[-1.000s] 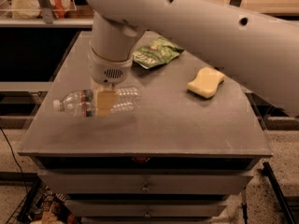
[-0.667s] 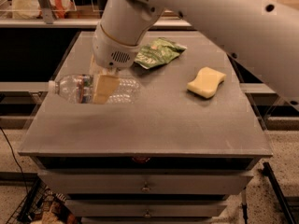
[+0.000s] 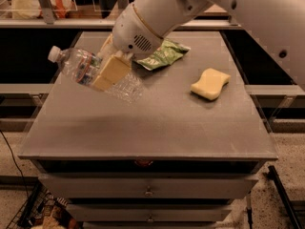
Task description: Place water bottle upright
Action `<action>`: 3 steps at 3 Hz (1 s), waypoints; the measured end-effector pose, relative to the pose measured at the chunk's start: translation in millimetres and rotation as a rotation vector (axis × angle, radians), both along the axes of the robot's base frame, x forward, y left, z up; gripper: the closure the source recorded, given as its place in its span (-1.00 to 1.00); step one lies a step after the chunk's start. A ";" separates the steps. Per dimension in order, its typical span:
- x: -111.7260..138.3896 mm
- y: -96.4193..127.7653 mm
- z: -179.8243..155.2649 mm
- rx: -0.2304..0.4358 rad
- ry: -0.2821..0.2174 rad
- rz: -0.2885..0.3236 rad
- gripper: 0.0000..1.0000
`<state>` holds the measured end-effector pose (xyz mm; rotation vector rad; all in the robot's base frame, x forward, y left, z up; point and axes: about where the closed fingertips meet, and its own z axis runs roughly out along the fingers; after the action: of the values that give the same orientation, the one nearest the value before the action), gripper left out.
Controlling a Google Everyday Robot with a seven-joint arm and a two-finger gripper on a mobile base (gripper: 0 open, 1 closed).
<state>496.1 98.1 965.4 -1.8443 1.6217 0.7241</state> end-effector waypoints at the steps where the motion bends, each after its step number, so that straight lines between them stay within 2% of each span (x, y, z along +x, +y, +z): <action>1: -5.5 2.4 5.4 0.024 0.017 0.005 1.00; 2: -3.8 0.8 5.5 0.025 -0.006 -0.074 1.00; 3: -10.7 0.3 5.8 0.045 -0.050 -0.211 1.00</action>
Offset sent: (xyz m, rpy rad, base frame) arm 0.0124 -0.0044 0.0073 0.0570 -0.0535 -0.2254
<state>485.4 98.4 971.2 -1.6169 1.7214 0.6117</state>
